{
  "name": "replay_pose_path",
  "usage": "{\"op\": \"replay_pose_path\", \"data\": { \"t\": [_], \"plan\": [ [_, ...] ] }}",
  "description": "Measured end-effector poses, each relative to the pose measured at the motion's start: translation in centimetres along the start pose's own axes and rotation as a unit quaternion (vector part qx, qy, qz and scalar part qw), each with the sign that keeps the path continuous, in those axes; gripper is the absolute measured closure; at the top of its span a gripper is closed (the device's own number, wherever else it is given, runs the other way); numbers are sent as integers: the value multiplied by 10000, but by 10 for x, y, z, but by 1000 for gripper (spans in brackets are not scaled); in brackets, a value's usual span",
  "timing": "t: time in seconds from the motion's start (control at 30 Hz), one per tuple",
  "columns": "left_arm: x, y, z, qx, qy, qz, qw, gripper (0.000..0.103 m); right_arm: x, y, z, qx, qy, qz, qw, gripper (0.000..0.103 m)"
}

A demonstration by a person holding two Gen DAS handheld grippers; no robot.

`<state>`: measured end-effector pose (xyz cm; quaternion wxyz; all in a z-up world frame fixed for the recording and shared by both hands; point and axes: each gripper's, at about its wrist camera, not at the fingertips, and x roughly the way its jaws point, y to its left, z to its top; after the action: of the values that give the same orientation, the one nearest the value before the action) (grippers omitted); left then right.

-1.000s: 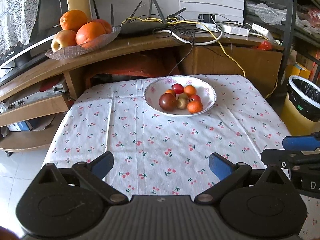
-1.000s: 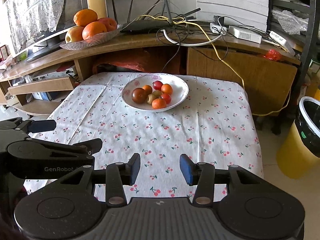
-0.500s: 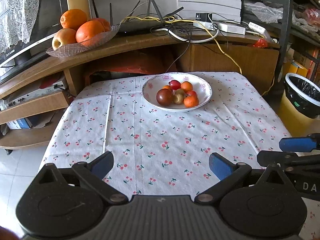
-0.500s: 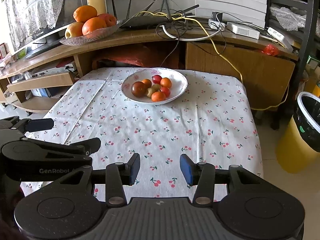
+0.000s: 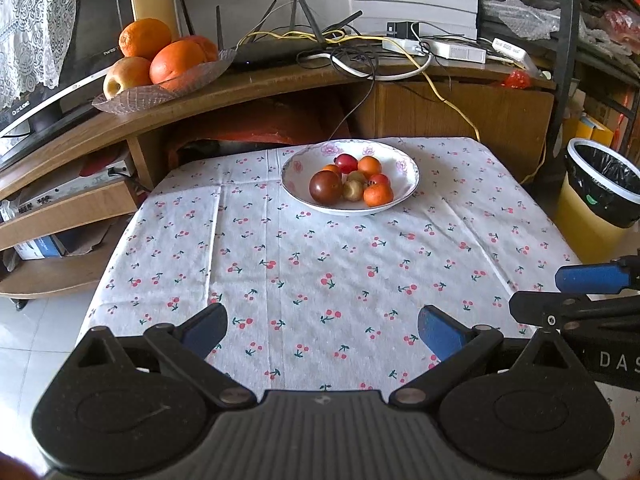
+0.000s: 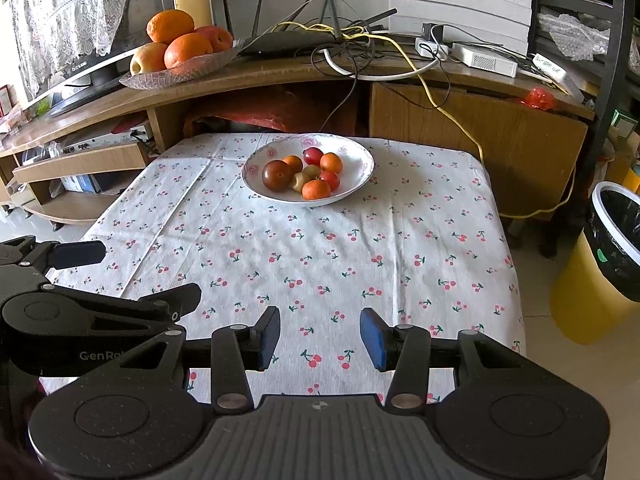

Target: Organize fruits

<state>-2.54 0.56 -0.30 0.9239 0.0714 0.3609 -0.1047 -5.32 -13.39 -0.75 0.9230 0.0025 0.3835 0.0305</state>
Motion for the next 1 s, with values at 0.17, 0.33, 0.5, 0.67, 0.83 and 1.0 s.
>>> {"op": "replay_pose_path", "data": {
  "t": [0.17, 0.33, 0.5, 0.67, 0.83, 1.0],
  "plan": [
    [0, 0, 0, 5, 3, 2, 10000, 0, 0, 0, 0, -1, 2, -1, 10000, 62],
    [-1, 0, -3, 24, 6, 12, 10000, 0, 0, 0, 1, -2, -3, 1, 10000, 62],
    [-2, -1, -4, 53, 3, 28, 10000, 0, -1, 1, -4, -2, -14, -2, 10000, 62],
    [-3, -1, -4, 62, -27, 45, 10000, 0, -2, 1, -4, 3, -19, 3, 10000, 62],
    [-4, -2, -4, 85, -57, 58, 9999, 0, -1, 2, -4, -5, -4, 1, 10000, 61],
    [-4, -2, -4, 89, -65, 64, 9999, 0, -2, 2, -3, -7, -5, 3, 10000, 61]
  ]
}}
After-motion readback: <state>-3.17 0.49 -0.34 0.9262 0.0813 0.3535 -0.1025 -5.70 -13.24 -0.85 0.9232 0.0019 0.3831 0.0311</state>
